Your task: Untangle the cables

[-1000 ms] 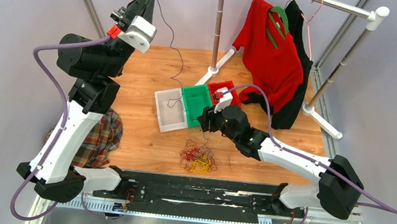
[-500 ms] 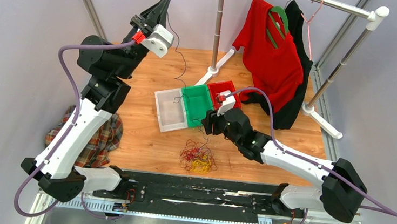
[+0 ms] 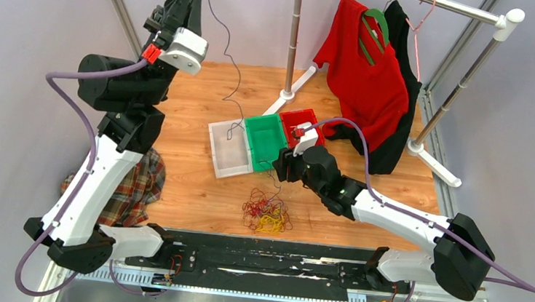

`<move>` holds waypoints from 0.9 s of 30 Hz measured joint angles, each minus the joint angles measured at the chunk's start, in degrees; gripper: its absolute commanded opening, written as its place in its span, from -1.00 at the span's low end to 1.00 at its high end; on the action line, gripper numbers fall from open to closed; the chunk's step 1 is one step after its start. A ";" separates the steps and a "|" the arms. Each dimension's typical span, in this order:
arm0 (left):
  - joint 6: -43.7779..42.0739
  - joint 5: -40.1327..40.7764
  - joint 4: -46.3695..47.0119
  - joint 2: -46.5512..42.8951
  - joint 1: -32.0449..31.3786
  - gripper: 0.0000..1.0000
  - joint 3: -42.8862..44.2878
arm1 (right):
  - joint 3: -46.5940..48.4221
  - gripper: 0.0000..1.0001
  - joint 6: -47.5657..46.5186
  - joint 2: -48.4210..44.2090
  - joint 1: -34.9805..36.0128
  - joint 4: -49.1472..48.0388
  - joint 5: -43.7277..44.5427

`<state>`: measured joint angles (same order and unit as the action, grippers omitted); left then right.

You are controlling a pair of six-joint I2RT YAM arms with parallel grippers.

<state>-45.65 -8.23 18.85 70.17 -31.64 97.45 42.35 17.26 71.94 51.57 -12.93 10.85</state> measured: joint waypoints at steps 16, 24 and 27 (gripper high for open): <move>-0.96 2.10 1.31 -2.32 0.90 -0.99 -23.52 | -2.99 0.01 1.22 -1.90 0.00 0.00 0.02; -2.27 3.02 0.50 -0.72 3.45 -0.99 -22.77 | -3.41 0.00 1.20 -2.95 -0.02 -0.02 0.15; -2.29 3.34 -3.91 -3.17 3.72 -0.99 -25.29 | -3.54 0.00 1.22 -3.37 -0.02 0.22 0.31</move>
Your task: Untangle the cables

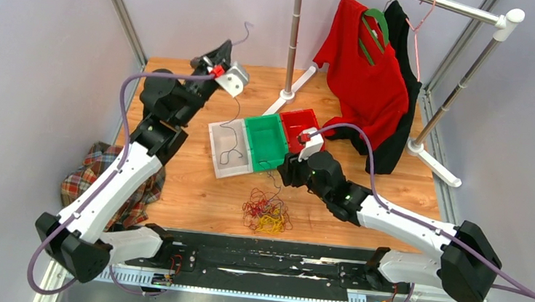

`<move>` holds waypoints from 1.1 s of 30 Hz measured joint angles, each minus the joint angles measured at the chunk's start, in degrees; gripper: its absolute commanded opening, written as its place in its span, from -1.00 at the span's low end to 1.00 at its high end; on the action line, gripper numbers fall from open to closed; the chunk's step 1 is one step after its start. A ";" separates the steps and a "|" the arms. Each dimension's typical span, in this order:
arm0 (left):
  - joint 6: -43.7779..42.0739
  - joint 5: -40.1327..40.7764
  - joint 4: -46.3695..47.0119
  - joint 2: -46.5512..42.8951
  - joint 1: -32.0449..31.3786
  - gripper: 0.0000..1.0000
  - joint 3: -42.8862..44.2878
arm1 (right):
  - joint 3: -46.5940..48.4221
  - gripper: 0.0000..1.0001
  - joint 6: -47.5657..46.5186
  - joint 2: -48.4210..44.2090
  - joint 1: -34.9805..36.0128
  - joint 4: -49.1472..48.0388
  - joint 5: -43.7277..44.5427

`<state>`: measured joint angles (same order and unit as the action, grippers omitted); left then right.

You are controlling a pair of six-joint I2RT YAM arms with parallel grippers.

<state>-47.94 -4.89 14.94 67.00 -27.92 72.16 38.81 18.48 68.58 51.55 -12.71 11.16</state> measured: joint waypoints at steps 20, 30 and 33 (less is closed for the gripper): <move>2.73 -0.94 -37.18 -4.61 -0.07 -0.99 -19.65 | -3.02 0.00 1.09 -6.01 -1.73 3.34 2.58; 2.95 -1.20 -46.90 -3.13 -0.72 -0.99 -24.00 | -3.02 0.00 1.27 -3.80 -3.34 4.48 2.32; 3.85 -1.95 -48.46 -1.42 -0.74 -0.99 -23.80 | -2.99 -0.01 1.27 -3.37 -3.65 4.50 2.25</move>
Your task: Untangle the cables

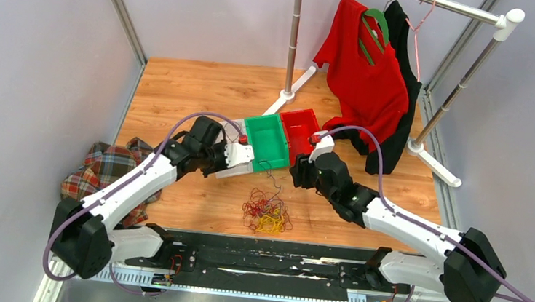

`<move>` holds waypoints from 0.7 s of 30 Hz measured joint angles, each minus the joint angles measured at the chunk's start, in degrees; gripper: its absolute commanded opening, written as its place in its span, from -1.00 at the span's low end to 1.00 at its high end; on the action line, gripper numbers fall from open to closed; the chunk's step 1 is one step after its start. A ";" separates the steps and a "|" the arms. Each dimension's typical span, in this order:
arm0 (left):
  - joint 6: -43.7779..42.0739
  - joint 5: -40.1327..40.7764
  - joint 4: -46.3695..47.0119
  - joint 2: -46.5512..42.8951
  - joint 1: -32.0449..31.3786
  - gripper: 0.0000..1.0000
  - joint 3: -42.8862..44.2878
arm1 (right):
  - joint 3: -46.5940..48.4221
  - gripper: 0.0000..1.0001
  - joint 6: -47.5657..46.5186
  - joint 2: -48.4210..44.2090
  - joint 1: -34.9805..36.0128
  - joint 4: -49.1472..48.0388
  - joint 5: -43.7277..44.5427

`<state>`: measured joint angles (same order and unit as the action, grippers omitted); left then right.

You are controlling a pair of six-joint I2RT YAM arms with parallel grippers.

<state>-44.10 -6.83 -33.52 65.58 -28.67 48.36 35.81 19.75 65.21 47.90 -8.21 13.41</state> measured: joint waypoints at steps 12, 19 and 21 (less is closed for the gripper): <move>6.56 -0.42 -2.03 8.55 -0.02 -0.99 8.59 | 0.00 -0.03 0.13 1.73 -1.22 -0.07 -1.53; 6.73 4.96 9.16 19.58 -0.04 -0.99 13.00 | -0.02 -0.03 0.66 1.73 -1.25 -0.98 -1.90; 5.92 6.27 10.88 22.56 -0.04 -0.99 12.98 | -0.02 -0.02 0.79 1.73 -1.25 -1.05 -1.90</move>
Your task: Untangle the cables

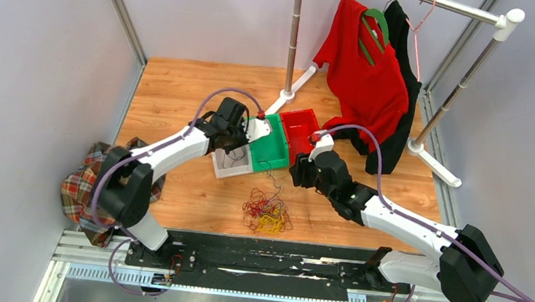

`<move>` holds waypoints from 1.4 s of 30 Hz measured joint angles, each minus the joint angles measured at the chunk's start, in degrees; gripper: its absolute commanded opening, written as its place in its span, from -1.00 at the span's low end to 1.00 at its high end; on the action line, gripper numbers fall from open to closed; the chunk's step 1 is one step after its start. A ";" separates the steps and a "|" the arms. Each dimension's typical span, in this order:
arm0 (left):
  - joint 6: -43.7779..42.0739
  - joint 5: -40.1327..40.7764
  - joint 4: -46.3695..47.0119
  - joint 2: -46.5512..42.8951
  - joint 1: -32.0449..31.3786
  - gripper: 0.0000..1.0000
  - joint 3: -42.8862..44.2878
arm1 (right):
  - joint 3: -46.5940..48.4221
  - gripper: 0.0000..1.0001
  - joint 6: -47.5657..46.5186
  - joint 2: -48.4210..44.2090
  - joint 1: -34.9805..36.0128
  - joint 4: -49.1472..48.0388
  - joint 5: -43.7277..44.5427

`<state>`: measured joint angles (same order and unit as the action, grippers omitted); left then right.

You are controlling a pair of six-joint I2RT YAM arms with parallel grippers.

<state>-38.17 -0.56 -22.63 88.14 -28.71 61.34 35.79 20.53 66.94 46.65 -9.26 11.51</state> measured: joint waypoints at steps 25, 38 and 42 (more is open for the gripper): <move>4.48 1.40 3.13 1.62 3.74 0.65 -7.19 | -0.44 0.12 0.96 10.49 0.00 -6.51 -10.71; 9.57 -9.66 -10.05 -8.46 3.85 0.76 9.70 | 8.15 0.01 0.02 24.35 1.86 -8.96 -13.03; 10.75 -11.61 -14.71 -13.42 3.89 0.75 9.53 | 10.54 -0.34 -0.74 27.87 2.25 -9.44 -12.61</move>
<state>-27.42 -12.16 -37.34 74.72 -24.82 70.87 46.33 19.79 94.80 48.90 -18.70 -1.10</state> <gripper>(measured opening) 0.882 0.464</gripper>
